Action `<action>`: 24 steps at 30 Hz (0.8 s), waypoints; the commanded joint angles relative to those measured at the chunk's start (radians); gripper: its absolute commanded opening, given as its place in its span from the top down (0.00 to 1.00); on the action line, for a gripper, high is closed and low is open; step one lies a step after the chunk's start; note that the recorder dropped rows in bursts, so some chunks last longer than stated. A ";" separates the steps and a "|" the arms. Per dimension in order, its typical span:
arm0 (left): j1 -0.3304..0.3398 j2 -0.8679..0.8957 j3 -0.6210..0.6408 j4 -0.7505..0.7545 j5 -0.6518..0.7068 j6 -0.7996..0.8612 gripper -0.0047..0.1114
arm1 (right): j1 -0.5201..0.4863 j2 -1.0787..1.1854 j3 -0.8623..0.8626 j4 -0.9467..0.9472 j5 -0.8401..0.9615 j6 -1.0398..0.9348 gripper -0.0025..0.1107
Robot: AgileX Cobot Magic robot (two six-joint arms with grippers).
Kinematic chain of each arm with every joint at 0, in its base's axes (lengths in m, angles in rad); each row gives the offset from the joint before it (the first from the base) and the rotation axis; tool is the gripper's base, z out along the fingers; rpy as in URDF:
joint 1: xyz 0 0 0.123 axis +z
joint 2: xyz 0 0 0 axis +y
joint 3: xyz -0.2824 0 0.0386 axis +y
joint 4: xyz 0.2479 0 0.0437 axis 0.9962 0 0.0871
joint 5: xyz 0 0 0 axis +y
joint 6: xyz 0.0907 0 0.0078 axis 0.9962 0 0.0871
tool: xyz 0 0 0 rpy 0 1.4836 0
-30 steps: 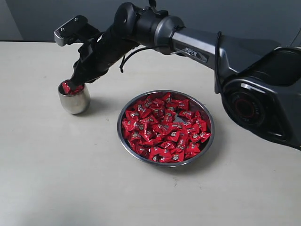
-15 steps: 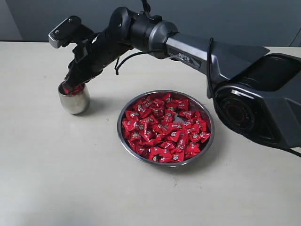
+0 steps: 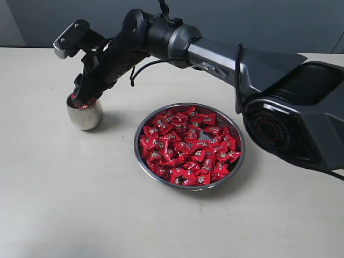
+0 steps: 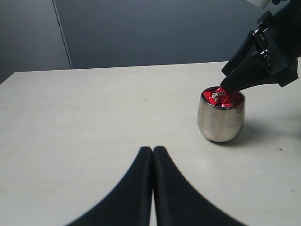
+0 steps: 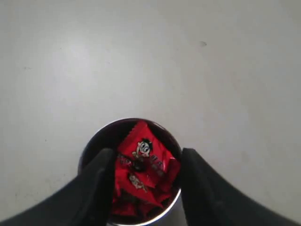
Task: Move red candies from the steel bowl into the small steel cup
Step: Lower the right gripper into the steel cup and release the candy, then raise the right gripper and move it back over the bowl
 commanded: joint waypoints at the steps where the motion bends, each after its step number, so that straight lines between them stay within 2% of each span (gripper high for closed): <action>1: 0.001 -0.004 0.004 -0.006 -0.002 -0.002 0.96 | -0.002 -0.002 -0.008 -0.005 -0.014 -0.004 0.66; 7: 0.001 -0.004 0.004 -0.006 -0.002 -0.002 0.96 | -0.005 -0.011 -0.008 -0.025 -0.022 0.009 0.64; 10: 0.001 -0.004 0.004 -0.006 -0.002 -0.002 0.96 | -0.005 -0.032 -0.008 -0.077 -0.037 0.057 0.67; 12: 0.001 -0.004 0.004 -0.006 -0.002 -0.002 0.96 | -0.005 -0.052 -0.008 -0.134 -0.033 0.118 0.75; 15: 0.001 -0.004 0.004 -0.006 -0.002 -0.002 0.96 | -0.008 -0.081 -0.008 -0.228 -0.008 0.242 0.98; 24: 0.001 -0.004 0.004 -0.006 -0.002 -0.002 0.96 | -0.045 -0.092 0.035 -0.217 0.003 0.375 0.98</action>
